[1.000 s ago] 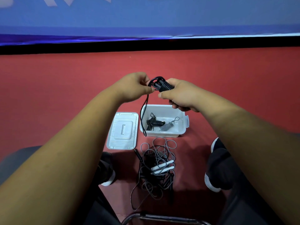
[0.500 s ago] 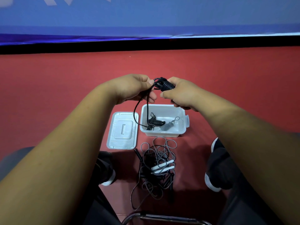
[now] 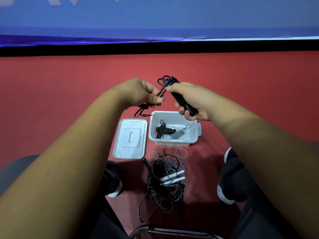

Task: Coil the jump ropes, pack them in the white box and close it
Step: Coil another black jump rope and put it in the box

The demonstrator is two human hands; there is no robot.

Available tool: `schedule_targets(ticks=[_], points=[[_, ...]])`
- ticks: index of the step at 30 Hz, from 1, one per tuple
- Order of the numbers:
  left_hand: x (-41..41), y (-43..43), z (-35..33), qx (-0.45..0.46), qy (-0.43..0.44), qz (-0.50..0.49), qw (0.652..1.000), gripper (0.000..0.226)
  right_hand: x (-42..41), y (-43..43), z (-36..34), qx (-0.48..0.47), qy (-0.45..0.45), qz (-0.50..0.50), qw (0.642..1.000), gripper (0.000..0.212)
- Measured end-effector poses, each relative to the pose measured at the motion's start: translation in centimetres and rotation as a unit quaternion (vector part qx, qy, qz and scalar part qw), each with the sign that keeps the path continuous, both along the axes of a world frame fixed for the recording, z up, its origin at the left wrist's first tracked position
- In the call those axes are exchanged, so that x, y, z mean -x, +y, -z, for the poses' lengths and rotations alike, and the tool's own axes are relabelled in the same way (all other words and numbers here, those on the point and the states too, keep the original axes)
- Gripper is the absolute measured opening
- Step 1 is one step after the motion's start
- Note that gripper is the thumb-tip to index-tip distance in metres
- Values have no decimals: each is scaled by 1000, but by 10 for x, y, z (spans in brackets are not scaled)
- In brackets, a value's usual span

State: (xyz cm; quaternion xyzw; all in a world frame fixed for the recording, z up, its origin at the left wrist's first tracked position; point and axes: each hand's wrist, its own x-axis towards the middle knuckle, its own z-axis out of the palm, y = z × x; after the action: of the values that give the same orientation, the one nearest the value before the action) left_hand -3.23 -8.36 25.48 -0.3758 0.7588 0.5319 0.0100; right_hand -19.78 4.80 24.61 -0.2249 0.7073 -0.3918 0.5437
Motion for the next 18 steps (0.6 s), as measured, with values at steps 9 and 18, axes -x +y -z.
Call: schedule_targets(ticks=[9,18], points=[[-9,-7,-11,11,25,75,997,25,0,6,-8,5,-45,-7,999,67],[-10,-11,-11,123,-22,82,989,11,-5,11,-12,5,-101,-86,991,56]])
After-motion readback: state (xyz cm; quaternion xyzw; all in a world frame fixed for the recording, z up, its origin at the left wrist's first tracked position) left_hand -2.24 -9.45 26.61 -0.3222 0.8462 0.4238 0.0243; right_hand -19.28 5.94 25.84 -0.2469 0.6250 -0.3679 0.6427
